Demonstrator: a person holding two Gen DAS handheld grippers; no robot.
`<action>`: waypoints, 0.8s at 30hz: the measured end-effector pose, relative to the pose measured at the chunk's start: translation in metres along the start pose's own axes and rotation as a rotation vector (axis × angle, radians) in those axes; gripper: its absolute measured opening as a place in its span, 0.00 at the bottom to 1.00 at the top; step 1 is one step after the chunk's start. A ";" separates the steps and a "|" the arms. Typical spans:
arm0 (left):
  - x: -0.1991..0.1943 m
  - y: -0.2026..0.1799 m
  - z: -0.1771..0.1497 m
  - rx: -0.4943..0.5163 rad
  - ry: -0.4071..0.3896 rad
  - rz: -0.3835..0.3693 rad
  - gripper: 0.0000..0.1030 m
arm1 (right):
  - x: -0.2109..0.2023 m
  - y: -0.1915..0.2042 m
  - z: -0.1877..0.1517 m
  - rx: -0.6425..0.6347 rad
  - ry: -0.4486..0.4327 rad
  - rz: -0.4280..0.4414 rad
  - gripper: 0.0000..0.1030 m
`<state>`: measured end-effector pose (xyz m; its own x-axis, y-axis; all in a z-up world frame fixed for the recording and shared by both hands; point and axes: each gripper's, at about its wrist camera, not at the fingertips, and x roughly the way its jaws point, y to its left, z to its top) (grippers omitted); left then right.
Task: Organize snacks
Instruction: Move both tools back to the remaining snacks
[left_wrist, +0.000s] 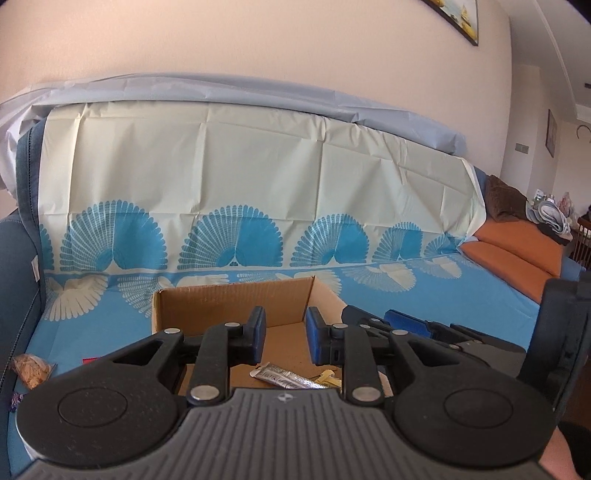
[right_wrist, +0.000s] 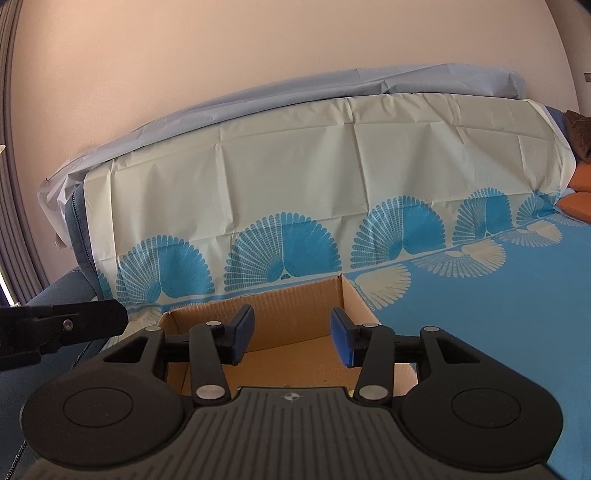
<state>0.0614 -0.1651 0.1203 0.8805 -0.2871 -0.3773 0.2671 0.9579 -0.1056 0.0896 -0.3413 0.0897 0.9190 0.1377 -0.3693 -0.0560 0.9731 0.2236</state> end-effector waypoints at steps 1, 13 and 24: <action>-0.003 0.001 -0.003 0.016 -0.013 -0.007 0.19 | 0.001 0.001 0.000 -0.003 0.002 0.002 0.47; -0.026 0.094 -0.043 -0.143 0.061 0.080 0.13 | 0.005 0.028 -0.007 -0.060 0.039 0.043 0.49; -0.016 0.201 -0.071 -0.373 0.178 0.291 0.15 | 0.012 0.067 -0.016 -0.097 0.083 0.134 0.50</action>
<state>0.0728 0.0327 0.0399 0.8083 -0.0331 -0.5879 -0.1665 0.9448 -0.2821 0.0903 -0.2711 0.0861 0.8655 0.2785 -0.4163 -0.2170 0.9576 0.1894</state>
